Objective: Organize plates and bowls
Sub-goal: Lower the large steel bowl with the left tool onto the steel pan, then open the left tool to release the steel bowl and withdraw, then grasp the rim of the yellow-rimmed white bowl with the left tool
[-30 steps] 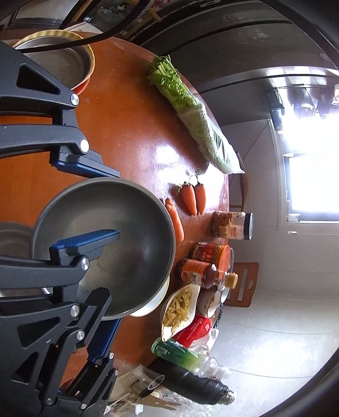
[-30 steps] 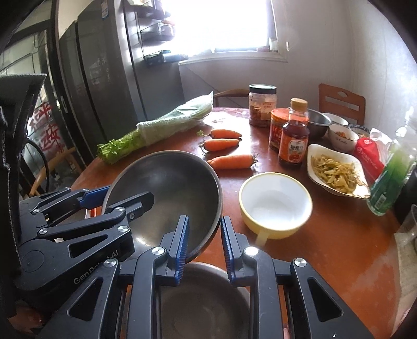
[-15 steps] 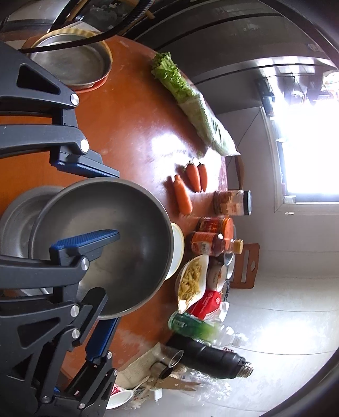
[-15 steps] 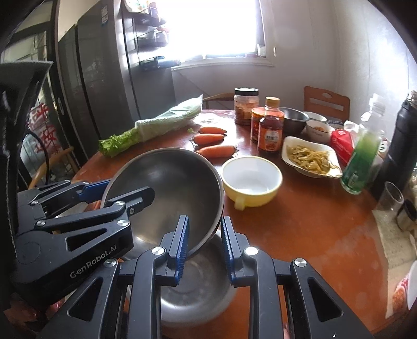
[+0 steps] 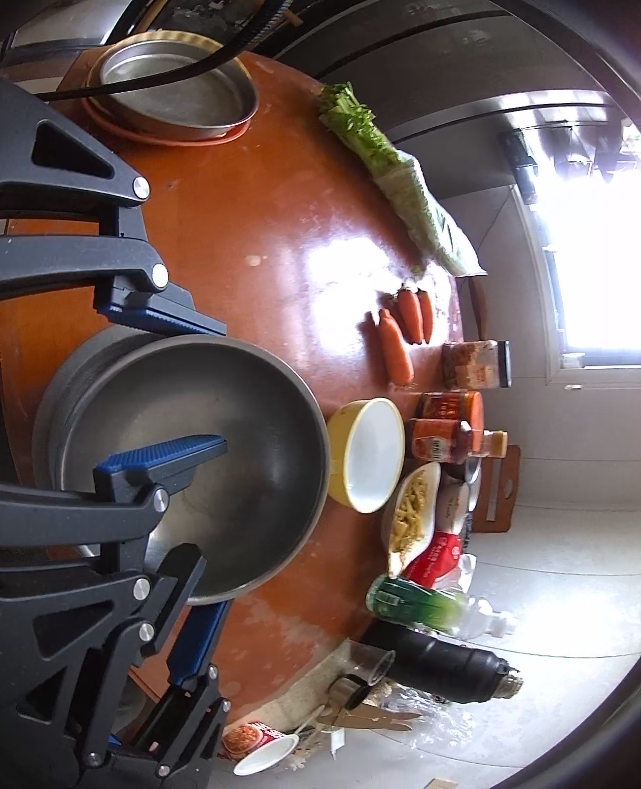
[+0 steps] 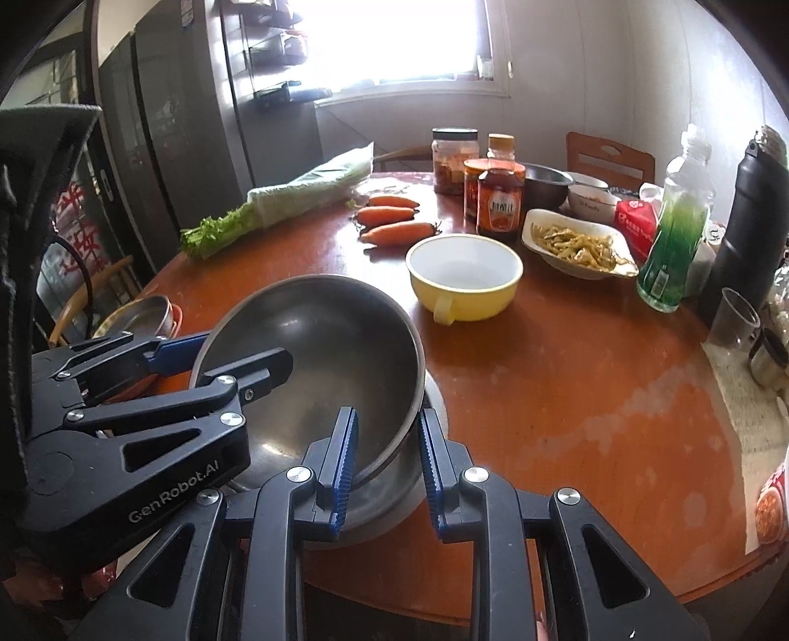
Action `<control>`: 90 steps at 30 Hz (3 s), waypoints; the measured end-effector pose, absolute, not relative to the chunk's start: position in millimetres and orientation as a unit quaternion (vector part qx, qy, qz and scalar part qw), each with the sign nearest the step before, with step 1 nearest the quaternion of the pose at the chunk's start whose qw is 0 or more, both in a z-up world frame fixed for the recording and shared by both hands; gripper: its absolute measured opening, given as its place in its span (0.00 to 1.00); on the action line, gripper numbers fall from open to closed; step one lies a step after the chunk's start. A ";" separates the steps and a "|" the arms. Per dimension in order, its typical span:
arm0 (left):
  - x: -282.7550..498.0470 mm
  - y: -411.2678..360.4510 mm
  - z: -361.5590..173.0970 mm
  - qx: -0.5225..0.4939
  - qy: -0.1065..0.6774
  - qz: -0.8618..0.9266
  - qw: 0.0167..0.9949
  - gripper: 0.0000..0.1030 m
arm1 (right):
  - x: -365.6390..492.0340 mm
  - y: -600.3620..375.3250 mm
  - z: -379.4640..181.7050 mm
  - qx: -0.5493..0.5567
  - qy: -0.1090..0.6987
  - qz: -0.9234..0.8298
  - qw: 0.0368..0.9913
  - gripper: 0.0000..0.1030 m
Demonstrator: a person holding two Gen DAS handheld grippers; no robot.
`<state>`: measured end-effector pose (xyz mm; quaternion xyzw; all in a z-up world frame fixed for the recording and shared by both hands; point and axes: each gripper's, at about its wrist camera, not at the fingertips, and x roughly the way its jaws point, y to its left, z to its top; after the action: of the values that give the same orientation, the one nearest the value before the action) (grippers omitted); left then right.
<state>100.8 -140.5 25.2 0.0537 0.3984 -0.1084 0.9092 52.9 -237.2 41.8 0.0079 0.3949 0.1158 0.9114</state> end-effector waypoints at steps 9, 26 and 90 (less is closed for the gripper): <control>101.2 -139.6 15.5 0.052 0.407 -0.108 0.906 0.38 | 53.5 -234.5 33.2 0.001 0.406 0.113 0.907 0.26; 105.1 -137.7 8.4 0.051 0.406 -0.111 0.906 0.39 | 61.3 -235.6 25.6 0.005 0.411 0.112 0.905 0.27; 299.4 -192.6 4.5 0.112 0.465 -0.147 0.866 0.51 | 242.7 -304.3 5.5 0.058 0.450 0.045 0.890 0.43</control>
<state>299.4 -192.6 4.5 0.1121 0.4647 -0.1474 0.8659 242.7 -304.3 5.5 0.0580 0.4504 0.0455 0.8898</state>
